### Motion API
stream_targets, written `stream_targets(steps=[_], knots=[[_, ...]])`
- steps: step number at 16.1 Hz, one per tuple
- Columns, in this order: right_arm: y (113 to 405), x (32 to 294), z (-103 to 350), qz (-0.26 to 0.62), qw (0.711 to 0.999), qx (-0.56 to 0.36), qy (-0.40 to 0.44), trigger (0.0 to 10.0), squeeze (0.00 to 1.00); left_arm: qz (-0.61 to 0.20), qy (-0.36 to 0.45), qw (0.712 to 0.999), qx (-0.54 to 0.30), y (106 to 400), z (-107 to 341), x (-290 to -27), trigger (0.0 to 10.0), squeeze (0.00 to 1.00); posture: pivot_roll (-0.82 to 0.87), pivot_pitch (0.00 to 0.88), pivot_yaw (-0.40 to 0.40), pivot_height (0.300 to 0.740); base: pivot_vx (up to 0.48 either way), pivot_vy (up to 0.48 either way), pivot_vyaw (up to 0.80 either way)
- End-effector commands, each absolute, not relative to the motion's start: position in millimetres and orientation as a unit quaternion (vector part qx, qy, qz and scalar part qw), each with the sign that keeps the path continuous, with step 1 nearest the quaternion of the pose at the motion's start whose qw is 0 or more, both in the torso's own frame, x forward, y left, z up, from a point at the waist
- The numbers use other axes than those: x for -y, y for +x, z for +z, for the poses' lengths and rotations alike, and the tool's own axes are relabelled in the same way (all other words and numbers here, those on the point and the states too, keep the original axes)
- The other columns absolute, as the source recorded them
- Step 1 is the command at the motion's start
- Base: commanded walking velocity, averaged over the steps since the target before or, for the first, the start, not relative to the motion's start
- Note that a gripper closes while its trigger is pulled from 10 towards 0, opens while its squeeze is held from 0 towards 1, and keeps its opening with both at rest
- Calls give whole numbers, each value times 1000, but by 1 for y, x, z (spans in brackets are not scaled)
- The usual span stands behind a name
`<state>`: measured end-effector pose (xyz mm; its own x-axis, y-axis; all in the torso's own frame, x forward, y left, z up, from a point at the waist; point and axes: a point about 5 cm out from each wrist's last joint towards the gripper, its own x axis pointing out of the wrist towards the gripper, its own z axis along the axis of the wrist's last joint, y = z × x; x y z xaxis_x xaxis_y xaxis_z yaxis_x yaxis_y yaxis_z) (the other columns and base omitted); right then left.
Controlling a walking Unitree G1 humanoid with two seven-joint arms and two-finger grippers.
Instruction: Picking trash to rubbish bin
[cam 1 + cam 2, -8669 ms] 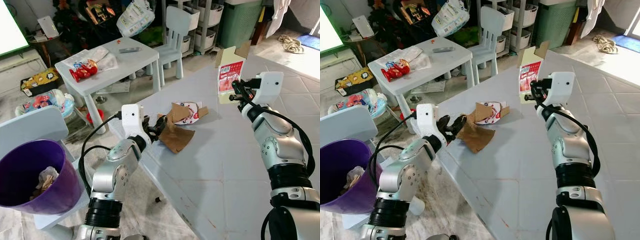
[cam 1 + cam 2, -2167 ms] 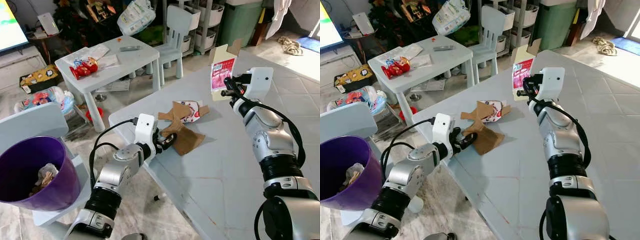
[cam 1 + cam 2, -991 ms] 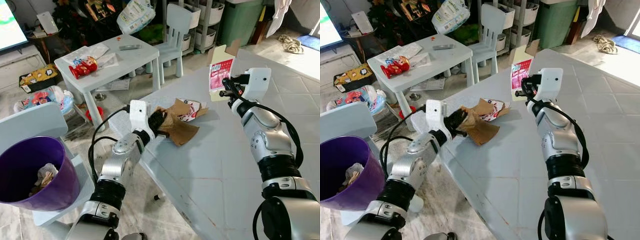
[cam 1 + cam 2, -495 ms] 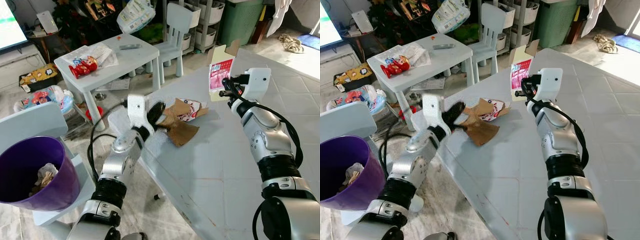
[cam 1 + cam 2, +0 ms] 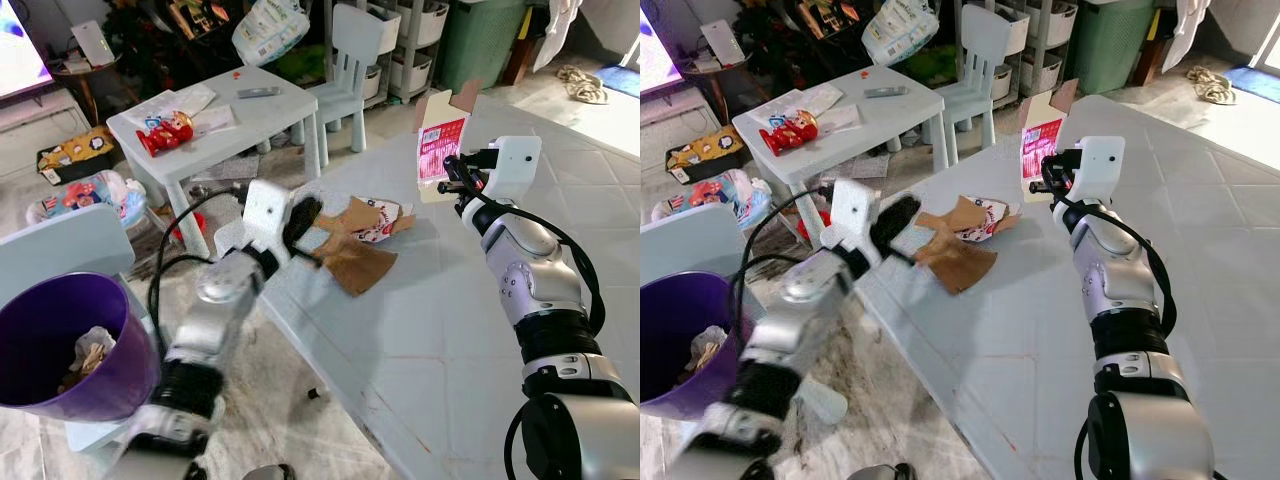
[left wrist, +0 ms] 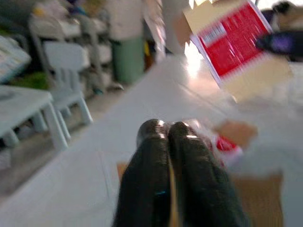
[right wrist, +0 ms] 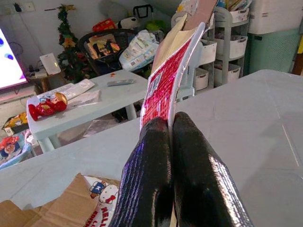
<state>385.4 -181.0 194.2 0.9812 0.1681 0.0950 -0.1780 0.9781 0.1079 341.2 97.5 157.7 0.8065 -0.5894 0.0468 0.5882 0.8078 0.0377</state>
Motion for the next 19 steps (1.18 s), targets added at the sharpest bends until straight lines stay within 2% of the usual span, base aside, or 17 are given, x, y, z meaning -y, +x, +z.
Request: stream_targets(steps=[1, 6, 17, 19], knots=[[386, 182, 198, 82, 994, 52, 56, 0, 0, -338, 11, 941, 29, 337, 161, -90, 10000, 1000, 39, 76, 22, 740, 0, 0, 0], [387, 180, 200, 85, 993, 53, 56, 0, 0, -391, 20, 920, 12, 334, 164, -72, 10000, 1000, 39, 73, 16, 740, 0, 0, 0], [387, 178, 200, 83, 993, 55, 59, 0, 0, -352, 13, 933, -71, 356, 157, -64, 10000, 1000, 31, 70, 28, 740, 0, 0, 0], [386, 179, 199, 83, 993, 54, 59, 0, 0, -364, 12, 927, -87, 355, 155, -63, 10000, 1000, 32, 71, 30, 740, 0, 0, 0]])
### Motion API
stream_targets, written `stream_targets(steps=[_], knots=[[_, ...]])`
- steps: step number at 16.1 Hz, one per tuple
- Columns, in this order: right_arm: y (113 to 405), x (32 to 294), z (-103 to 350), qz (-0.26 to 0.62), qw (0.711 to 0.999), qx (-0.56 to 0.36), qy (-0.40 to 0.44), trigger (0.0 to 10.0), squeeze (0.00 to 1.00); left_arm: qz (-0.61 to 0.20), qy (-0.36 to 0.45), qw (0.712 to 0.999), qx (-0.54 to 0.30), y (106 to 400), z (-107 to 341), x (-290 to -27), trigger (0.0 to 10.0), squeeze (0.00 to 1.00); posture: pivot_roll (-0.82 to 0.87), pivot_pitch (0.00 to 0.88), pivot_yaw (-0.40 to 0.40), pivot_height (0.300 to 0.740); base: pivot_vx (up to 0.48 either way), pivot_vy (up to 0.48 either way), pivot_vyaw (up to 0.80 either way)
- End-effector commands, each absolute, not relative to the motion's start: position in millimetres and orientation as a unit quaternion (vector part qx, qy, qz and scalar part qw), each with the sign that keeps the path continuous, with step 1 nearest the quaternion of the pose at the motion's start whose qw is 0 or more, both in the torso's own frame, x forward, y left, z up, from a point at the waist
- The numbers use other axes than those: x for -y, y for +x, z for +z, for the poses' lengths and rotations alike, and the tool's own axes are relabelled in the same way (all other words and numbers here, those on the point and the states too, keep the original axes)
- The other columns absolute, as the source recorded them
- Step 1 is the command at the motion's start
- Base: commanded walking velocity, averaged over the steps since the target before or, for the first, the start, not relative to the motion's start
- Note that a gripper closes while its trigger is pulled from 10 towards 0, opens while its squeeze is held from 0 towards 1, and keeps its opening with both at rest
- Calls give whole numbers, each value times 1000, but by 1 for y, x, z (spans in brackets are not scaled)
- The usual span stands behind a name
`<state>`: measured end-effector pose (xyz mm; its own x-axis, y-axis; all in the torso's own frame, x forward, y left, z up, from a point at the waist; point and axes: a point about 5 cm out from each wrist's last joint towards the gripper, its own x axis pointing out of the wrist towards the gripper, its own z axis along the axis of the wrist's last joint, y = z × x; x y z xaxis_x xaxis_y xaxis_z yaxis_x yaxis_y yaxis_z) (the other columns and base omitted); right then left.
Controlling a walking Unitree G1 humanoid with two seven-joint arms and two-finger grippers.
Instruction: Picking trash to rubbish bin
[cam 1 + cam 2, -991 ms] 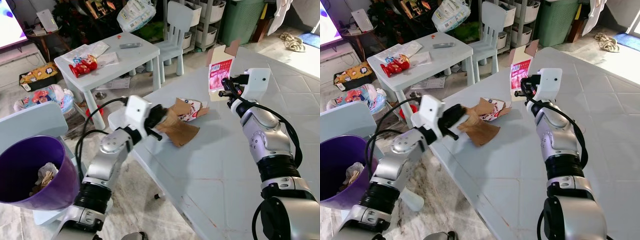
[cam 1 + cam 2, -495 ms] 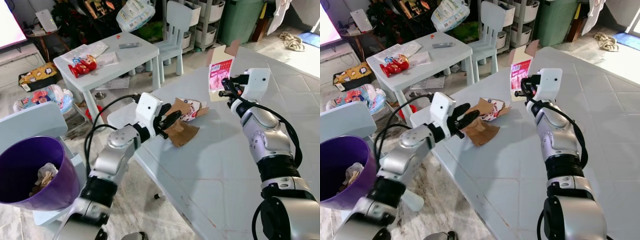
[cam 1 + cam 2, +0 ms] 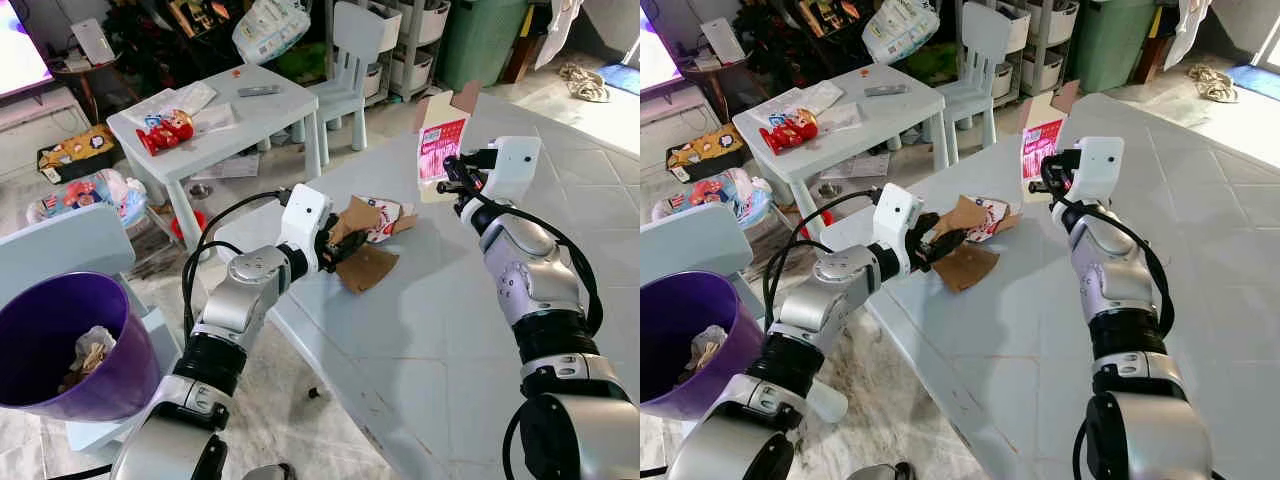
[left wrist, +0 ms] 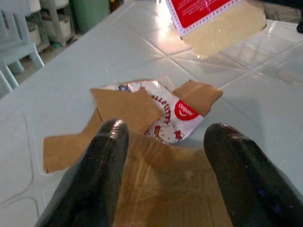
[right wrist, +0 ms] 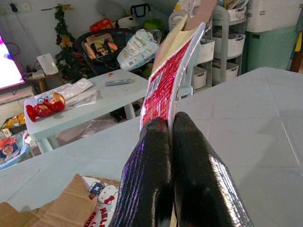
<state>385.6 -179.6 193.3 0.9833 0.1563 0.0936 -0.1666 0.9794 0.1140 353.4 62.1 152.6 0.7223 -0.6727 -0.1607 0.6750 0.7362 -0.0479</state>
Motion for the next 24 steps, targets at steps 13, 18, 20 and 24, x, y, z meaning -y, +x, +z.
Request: stream_targets(steps=[13, 18, 20, 24], knots=[[386, 176, 197, 85, 993, 50, 59, 0, 0, -373, 68, 903, -201, 356, 119, -59, 10000, 0, 27, 76, 32, 740, 0, 0, 0], [385, 177, 195, 83, 994, 46, 58, 0, 0, -399, 80, 884, -230, 350, 100, -58, 0, 0, 17, 82, 33, 740, 0, 0, 0], [384, 178, 195, 83, 994, 45, 58, 0, 0, -398, 79, 884, -231, 350, 98, -59, 0, 0, 16, 84, 33, 740, 0, 0, 0], [384, 178, 195, 83, 994, 44, 57, 0, 0, -399, 73, 884, -233, 349, 96, -61, 0, 0, 17, 86, 33, 740, 0, 0, 0]])
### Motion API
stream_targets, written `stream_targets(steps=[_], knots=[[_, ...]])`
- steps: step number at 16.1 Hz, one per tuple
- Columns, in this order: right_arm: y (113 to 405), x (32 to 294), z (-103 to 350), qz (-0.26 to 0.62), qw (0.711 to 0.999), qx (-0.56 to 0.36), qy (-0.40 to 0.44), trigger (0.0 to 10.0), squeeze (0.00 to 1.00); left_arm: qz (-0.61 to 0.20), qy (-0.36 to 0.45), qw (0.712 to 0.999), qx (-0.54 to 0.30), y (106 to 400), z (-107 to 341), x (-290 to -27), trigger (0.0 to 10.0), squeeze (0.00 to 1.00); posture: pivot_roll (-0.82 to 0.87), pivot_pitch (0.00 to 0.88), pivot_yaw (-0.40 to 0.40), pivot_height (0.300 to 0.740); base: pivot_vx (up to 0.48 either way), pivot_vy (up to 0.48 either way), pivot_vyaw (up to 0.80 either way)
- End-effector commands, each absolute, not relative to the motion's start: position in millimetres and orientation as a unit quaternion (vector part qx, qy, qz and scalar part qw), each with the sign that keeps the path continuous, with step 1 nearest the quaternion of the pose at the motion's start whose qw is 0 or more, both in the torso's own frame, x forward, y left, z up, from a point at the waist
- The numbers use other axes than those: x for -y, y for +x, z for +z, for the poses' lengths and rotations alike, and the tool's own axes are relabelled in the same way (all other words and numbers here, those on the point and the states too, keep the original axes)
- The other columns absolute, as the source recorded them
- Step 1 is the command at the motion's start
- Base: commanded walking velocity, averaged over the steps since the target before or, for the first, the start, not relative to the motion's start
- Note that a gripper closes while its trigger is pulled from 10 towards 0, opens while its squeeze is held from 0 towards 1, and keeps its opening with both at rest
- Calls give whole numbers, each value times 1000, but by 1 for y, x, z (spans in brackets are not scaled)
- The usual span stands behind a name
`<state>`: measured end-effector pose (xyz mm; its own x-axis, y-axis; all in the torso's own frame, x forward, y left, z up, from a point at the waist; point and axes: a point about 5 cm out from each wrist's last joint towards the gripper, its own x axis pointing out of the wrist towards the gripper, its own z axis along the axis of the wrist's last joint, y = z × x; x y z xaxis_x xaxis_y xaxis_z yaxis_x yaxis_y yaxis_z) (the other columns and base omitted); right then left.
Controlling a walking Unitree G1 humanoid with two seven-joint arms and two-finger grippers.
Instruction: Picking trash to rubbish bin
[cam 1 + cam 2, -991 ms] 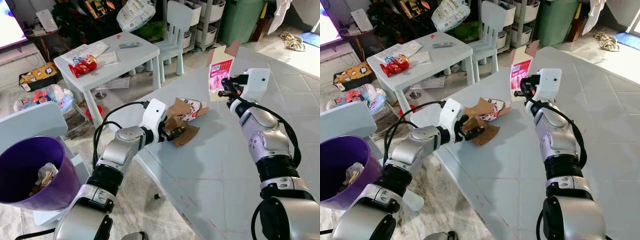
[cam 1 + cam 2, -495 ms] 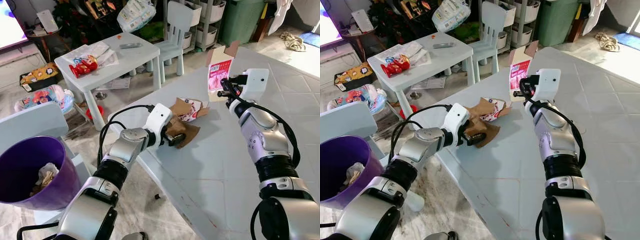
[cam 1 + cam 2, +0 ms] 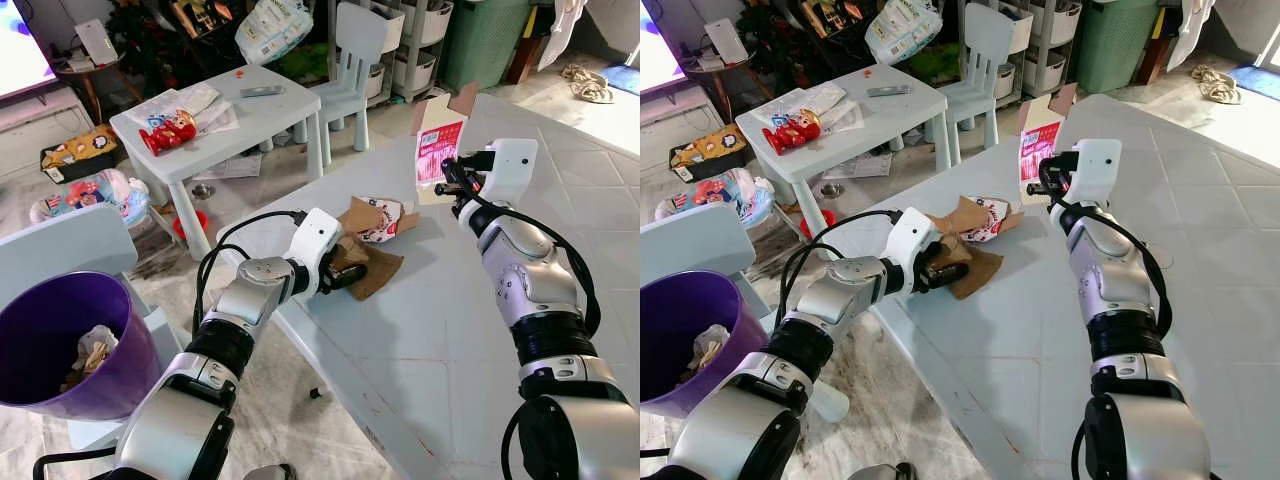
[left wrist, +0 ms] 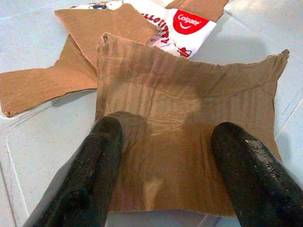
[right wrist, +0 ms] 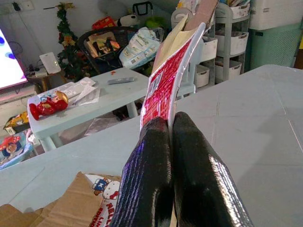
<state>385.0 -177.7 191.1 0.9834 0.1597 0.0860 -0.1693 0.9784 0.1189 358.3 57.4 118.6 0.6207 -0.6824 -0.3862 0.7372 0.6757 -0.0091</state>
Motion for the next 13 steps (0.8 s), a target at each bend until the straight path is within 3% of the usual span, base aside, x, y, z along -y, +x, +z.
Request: stream_targets(steps=[1, 13], knots=[[384, 178, 195, 83, 994, 44, 57, 0, 0, -399, 73, 884, -233, 349, 96, -61, 0, 0, 17, 86, 33, 740, 0, 0, 0], [384, 177, 194, 84, 994, 42, 56, 0, 0, -368, 39, 912, -178, 357, 113, -69, 0, 0, 17, 82, 29, 740, 0, 0, 0]])
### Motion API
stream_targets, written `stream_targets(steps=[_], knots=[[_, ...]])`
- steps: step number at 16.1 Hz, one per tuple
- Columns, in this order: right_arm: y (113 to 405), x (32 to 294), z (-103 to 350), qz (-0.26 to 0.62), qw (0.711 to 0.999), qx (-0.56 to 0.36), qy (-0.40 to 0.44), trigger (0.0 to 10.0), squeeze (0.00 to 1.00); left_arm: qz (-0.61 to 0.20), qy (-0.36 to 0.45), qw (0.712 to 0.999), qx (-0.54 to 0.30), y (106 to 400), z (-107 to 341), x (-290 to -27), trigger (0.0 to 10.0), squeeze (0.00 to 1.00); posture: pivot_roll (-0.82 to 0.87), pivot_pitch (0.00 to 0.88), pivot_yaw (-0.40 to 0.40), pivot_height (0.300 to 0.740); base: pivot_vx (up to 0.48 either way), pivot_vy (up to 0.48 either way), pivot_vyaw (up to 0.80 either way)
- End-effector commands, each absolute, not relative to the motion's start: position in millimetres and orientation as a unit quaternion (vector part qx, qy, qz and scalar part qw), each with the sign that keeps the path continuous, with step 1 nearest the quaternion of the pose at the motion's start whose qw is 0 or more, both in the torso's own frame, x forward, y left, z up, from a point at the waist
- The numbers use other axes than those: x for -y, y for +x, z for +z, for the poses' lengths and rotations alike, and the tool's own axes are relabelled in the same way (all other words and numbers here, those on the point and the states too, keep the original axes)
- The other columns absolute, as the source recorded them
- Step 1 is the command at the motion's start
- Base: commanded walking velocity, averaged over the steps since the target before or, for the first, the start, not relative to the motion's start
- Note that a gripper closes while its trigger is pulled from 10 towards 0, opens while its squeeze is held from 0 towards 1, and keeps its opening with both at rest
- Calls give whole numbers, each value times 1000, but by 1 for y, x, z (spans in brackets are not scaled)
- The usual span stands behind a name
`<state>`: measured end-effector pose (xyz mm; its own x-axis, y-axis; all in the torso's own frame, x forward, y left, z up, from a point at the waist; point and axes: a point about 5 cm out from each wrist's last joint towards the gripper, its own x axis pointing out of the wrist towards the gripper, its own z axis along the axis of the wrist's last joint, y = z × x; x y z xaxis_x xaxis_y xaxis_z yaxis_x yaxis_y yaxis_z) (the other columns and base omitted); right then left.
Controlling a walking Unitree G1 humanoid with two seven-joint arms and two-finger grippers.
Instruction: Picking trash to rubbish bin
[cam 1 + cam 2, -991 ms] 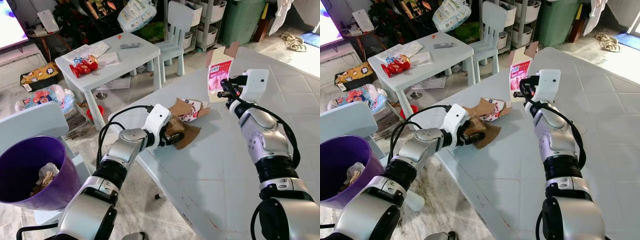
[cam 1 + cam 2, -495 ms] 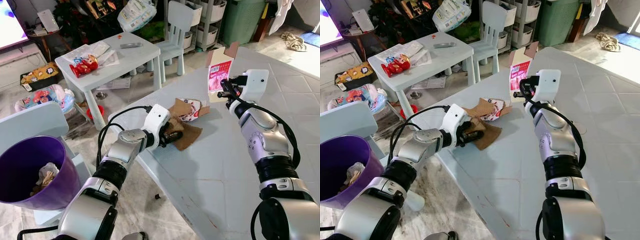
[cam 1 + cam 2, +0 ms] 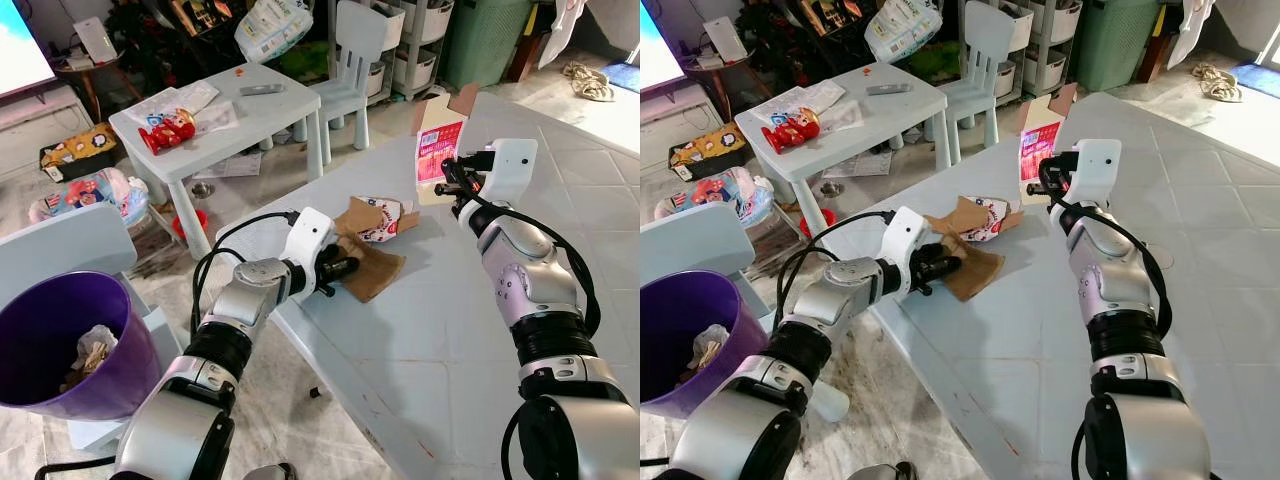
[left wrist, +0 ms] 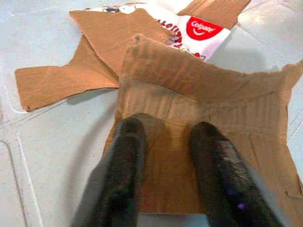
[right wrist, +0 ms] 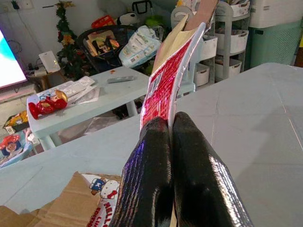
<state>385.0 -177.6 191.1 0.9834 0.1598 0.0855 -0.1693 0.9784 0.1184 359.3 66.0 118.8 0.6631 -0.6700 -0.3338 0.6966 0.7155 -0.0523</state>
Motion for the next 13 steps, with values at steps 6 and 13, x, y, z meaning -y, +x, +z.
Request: stream_targets(steps=[6, 13], knots=[[383, 176, 191, 84, 994, 39, 56, 0, 0, -347, 12, 927, -140, 352, 125, -76, 0, 0, 22, 85, 29, 740, 0, 0, 0], [383, 177, 192, 83, 994, 41, 56, 0, 0, -306, -11, 950, -58, 350, 154, -83, 0, 0, 26, 81, 28, 740, 0, 0, 0]])
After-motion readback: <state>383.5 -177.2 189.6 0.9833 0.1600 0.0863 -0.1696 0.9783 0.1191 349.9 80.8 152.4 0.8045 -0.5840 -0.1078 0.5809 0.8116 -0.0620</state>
